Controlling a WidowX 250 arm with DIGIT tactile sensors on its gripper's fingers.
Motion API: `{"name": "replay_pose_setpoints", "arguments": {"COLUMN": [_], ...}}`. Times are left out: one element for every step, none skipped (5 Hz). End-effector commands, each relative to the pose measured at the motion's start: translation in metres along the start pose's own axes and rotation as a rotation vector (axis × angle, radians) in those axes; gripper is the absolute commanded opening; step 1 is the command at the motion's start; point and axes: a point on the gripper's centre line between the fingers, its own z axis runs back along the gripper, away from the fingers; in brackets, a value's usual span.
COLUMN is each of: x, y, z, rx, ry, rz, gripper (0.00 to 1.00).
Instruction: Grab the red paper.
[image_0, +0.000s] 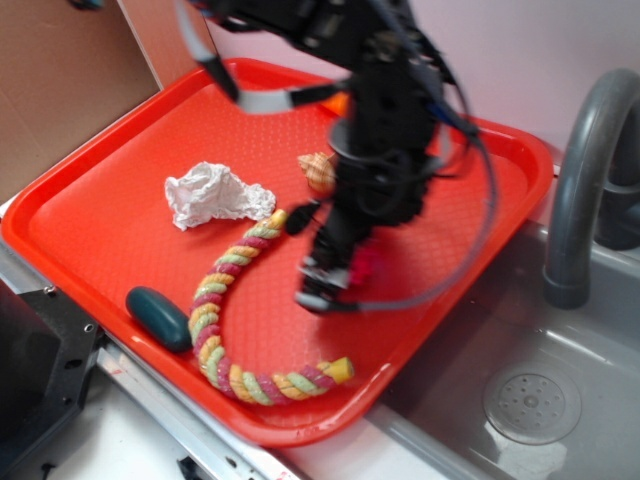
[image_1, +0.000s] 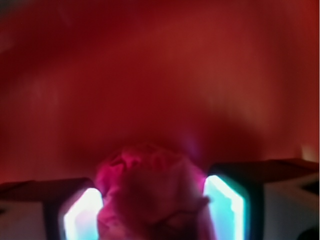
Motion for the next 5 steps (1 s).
{"name": "replay_pose_setpoints", "arguments": {"x": [-0.073,-0.097,-0.123,-0.13,-0.129], "y": [0.014,0.014,0.011,0.009,0.013], "z": [0.094,0.112,0.136,0.147,0.15], "rx": [0.115,0.082,0.043,0.042,-0.018], "ry": [-0.132,-0.116,-0.127,-0.152,-0.176], "rz": [0.536,0.785,1.036,1.073,0.94], "gripper": [0.0,0.0,0.0,0.0,0.0]}}
